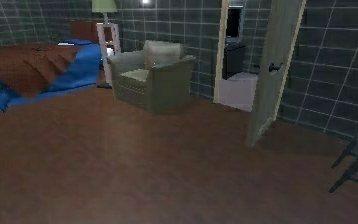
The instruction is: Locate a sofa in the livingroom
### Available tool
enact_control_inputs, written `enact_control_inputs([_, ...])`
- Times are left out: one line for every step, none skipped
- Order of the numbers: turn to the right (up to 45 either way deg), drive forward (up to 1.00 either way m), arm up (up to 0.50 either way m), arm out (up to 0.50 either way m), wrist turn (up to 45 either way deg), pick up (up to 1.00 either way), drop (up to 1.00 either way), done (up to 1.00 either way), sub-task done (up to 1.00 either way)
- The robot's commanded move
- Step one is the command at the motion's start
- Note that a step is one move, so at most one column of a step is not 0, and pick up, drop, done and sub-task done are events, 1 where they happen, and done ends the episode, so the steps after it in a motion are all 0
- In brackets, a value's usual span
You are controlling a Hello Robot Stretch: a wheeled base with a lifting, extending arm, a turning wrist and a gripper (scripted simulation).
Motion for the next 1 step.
enact_control_inputs([0.0,1.00,0.00,0.00,0.0,0.00,0.00,0.00,0.00])
